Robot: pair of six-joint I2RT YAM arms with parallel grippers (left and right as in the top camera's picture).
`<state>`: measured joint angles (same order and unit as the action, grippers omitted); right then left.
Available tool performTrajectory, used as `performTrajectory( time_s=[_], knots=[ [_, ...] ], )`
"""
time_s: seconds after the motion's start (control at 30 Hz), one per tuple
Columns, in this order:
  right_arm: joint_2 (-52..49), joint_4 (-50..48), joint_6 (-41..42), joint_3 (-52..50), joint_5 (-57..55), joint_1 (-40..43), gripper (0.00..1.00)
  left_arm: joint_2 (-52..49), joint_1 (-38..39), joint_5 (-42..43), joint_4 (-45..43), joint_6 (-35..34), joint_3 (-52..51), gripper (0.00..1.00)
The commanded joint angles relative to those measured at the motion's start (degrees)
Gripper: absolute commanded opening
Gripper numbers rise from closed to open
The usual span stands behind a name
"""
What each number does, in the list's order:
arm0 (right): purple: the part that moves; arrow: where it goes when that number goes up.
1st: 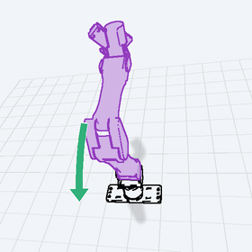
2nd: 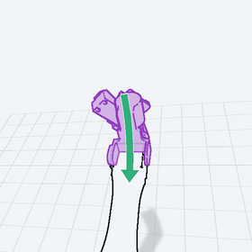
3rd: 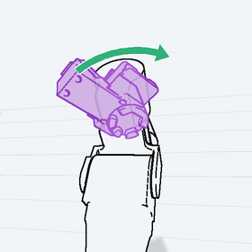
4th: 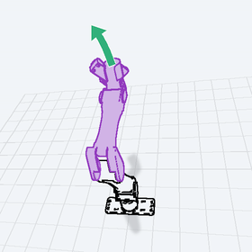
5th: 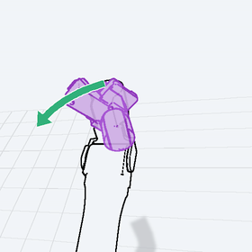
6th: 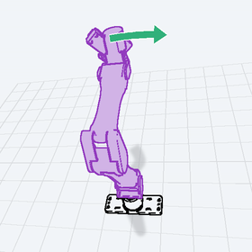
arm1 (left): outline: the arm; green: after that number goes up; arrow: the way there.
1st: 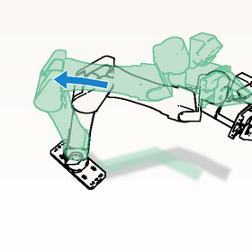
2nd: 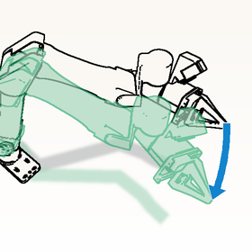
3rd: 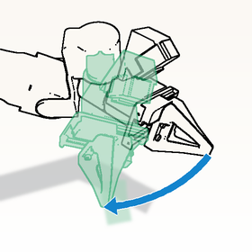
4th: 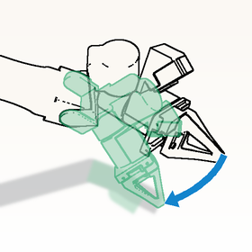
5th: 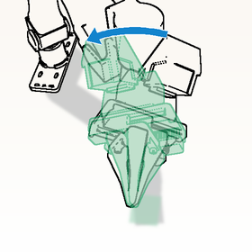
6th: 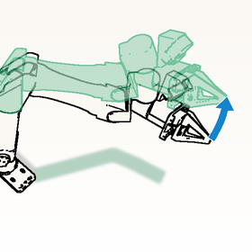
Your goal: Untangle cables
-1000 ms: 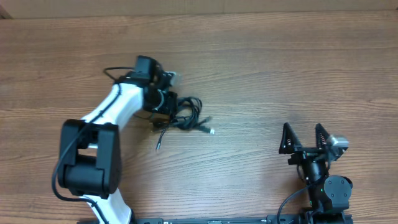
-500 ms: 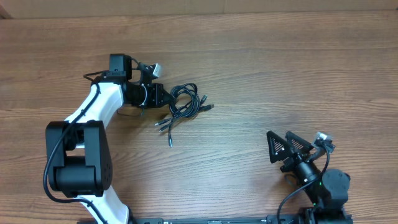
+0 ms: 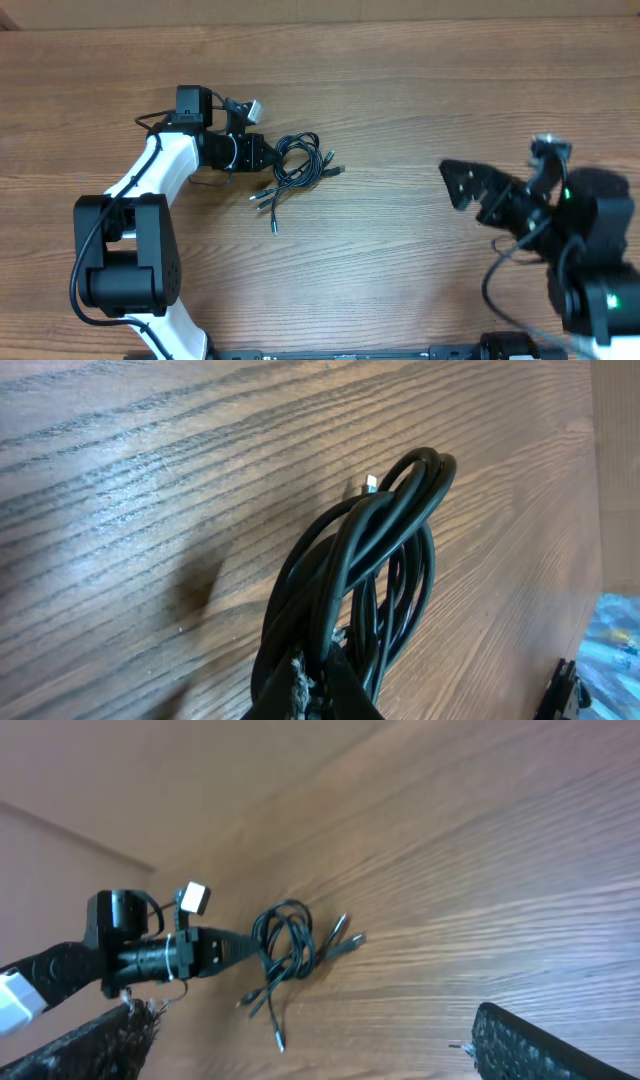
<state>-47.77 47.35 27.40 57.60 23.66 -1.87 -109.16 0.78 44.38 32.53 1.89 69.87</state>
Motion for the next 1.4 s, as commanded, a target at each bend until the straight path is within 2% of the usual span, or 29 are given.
performTrajectory(
  time_s=[0.0,0.23,0.63,1.37],
  knots=[
    [-6.5,-0.4,-0.6,2.0,3.5,0.3,1.00,0.5,0.6,1.7,-0.8,-0.8,1.4,0.04],
    [-17.7,2.9,-0.7,2.0,3.5,0.3,1.00,0.5,0.8,1.5,-1.3,-0.8,1.4,0.04],
    [-30.0,2.9,-0.7,2.0,3.4,0.3,1.00,0.5,0.8,0.0,-1.3,-0.8,1.4,0.04],
    [-32.4,2.9,-0.7,2.0,3.4,0.3,1.00,0.5,0.8,1.5,-0.9,0.2,1.4,0.04]
  ],
)
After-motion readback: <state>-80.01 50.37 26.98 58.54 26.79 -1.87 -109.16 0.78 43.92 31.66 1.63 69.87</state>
